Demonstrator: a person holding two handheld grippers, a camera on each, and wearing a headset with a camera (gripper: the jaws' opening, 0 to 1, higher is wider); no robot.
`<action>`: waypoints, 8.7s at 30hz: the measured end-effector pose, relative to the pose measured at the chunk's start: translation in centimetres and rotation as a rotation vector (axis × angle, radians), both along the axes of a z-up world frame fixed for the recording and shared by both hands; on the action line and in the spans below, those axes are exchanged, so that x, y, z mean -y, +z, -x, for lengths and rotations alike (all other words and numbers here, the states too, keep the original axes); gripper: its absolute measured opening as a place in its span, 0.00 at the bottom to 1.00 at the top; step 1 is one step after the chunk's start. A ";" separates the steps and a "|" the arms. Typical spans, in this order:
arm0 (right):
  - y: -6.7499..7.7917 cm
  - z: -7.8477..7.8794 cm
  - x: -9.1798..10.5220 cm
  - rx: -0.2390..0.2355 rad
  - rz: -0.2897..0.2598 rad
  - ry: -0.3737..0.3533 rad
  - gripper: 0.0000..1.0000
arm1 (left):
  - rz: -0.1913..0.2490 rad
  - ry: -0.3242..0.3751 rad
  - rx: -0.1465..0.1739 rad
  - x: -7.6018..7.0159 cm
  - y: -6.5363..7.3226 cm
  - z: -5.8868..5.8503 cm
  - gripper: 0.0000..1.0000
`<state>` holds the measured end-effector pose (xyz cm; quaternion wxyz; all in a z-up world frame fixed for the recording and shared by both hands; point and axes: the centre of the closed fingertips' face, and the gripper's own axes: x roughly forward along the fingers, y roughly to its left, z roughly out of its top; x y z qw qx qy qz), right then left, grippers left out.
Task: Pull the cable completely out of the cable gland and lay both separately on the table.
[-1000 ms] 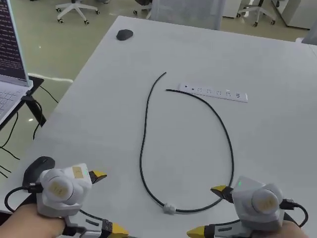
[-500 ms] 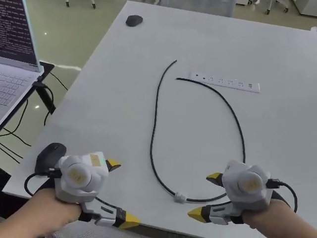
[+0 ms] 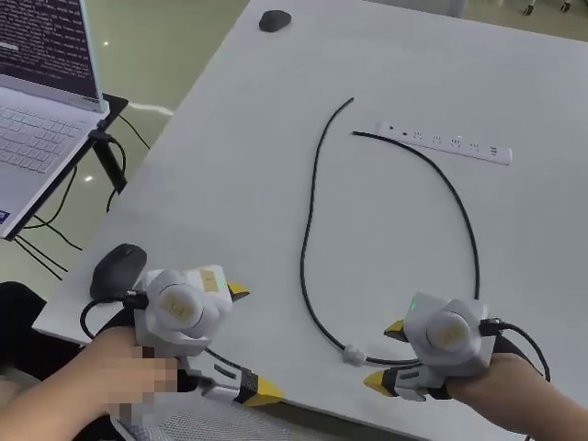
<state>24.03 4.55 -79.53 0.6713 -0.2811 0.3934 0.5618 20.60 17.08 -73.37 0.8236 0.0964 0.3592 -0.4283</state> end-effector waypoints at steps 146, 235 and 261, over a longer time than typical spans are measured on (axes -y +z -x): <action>13.4 -0.2 -0.5 0.102 -0.113 0.382 0.06 | 0.279 -0.293 0.168 12.4 7.7 -4.2 0.16; 16.3 0.2 -0.9 0.025 -0.439 0.315 0.07 | 0.429 -0.216 -0.039 11.9 9.9 -4.0 0.15; 16.0 -0.1 -1.3 0.320 -0.318 0.367 0.08 | 0.442 -0.190 -0.077 11.5 9.8 -4.2 0.15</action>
